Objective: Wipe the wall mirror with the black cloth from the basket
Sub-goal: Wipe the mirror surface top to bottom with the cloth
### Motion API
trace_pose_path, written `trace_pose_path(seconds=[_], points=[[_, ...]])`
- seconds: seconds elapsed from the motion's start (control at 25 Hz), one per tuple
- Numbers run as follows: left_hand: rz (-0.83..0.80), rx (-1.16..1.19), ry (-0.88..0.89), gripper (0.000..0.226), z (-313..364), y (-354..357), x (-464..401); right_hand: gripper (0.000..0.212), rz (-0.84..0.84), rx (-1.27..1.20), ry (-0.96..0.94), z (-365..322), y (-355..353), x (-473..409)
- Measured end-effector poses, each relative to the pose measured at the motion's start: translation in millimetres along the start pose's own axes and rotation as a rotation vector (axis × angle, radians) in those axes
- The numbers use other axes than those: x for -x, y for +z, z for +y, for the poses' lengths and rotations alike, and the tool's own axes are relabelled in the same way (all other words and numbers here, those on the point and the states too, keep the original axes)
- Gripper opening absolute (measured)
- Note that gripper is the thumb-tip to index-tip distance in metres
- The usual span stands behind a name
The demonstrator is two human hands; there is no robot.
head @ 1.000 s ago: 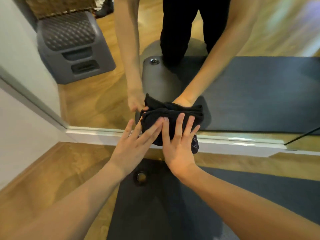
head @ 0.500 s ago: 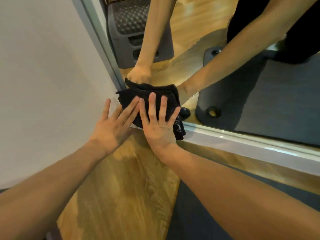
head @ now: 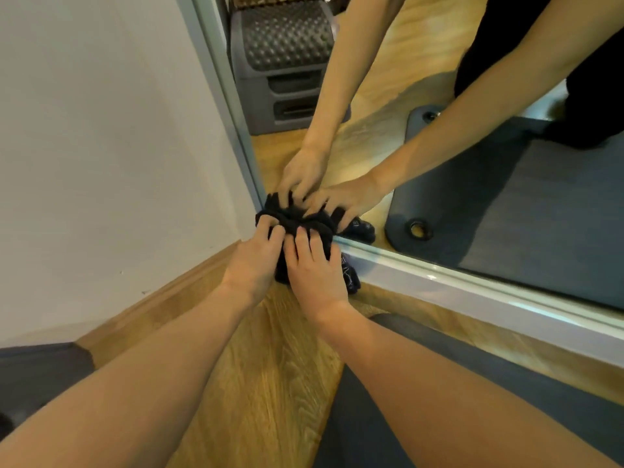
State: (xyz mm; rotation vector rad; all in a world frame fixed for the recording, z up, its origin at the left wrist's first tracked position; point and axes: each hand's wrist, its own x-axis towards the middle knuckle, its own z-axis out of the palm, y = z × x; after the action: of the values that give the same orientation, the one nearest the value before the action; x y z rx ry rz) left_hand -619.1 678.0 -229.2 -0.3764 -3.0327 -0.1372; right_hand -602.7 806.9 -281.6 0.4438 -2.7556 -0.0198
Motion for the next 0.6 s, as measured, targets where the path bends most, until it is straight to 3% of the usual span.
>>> trace_pose_path(seconds=[0.2, 0.36, 0.6], points=[[-0.221, 0.035, 0.001, 0.027, 30.1, -36.9, -7.4, 0.049, -0.313, -0.075, 0.122, 26.2, -62.4, 1.6], [-0.269, 0.114, -0.002, 0.028, 61.2, -92.3, -5.1, 0.07, -0.406, -0.15, 0.043, 66.4, -128.6, -0.2], [-0.287, 0.085, 0.098, 0.021, 135.8, -204.6, -15.7, 0.079, -0.421, -0.136, 0.021, 135.9, -255.0, 8.3]])
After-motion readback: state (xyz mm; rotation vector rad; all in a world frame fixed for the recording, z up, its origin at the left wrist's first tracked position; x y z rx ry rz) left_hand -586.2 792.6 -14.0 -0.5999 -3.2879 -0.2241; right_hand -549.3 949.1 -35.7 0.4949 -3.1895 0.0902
